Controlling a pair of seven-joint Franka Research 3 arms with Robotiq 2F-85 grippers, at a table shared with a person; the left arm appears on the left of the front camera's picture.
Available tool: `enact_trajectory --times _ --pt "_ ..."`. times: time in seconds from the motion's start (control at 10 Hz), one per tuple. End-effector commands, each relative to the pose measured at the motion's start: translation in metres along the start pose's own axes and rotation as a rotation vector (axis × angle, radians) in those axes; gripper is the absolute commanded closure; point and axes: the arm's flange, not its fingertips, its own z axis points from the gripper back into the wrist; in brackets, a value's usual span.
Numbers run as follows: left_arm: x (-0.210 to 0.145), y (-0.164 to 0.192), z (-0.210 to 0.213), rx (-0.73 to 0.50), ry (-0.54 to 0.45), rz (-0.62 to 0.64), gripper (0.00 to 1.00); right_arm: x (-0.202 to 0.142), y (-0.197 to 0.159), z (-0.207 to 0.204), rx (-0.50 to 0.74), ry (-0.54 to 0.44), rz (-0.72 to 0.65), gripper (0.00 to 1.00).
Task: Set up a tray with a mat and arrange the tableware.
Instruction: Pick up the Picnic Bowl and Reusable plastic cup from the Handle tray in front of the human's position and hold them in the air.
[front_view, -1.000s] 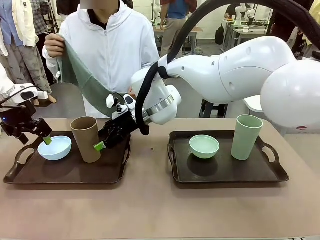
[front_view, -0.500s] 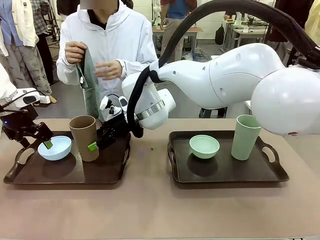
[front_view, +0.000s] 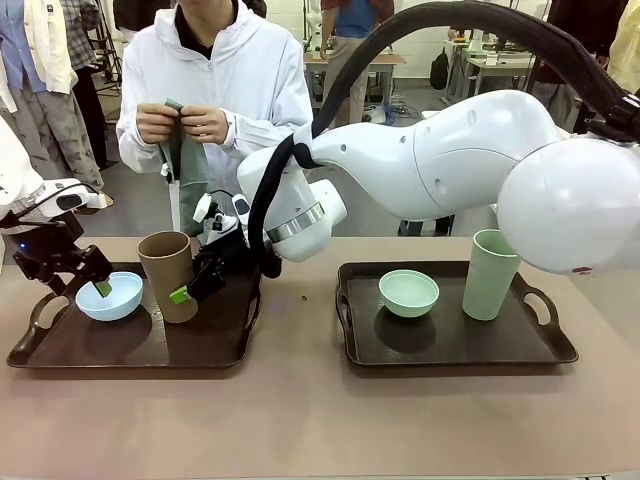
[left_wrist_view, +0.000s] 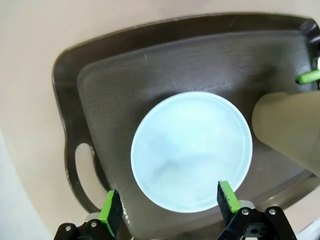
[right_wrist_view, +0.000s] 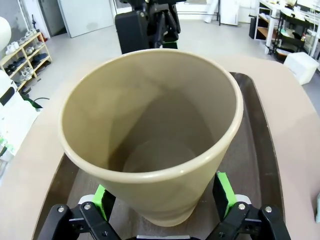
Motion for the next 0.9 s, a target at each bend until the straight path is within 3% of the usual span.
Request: enact_trajectory --times 0.0,0.4,0.5,0.6,0.7,0.8 --pt "0.013 0.000 -0.004 0.040 -0.027 0.037 0.00 0.002 -0.003 -0.006 -0.029 0.009 -0.012 0.00" --pt "0.025 0.006 -0.017 0.058 -0.039 0.098 0.00 0.000 -0.006 -0.004 -0.024 0.000 -0.017 0.00" --pt "0.027 0.008 -0.021 0.060 -0.046 0.112 0.45 -0.001 -0.006 -0.003 -0.005 -0.009 0.001 0.31" --pt "0.027 0.009 -0.024 0.055 -0.037 0.110 0.55 -0.002 -0.006 -0.003 0.005 -0.005 0.003 0.58" --pt "0.028 0.010 -0.026 0.049 -0.041 0.112 1.00 -0.002 -0.005 -0.003 0.009 -0.006 0.007 0.89" --pt "0.028 0.010 -0.028 0.049 -0.040 0.113 1.00 -0.004 -0.005 -0.003 0.011 -0.008 0.007 1.00"
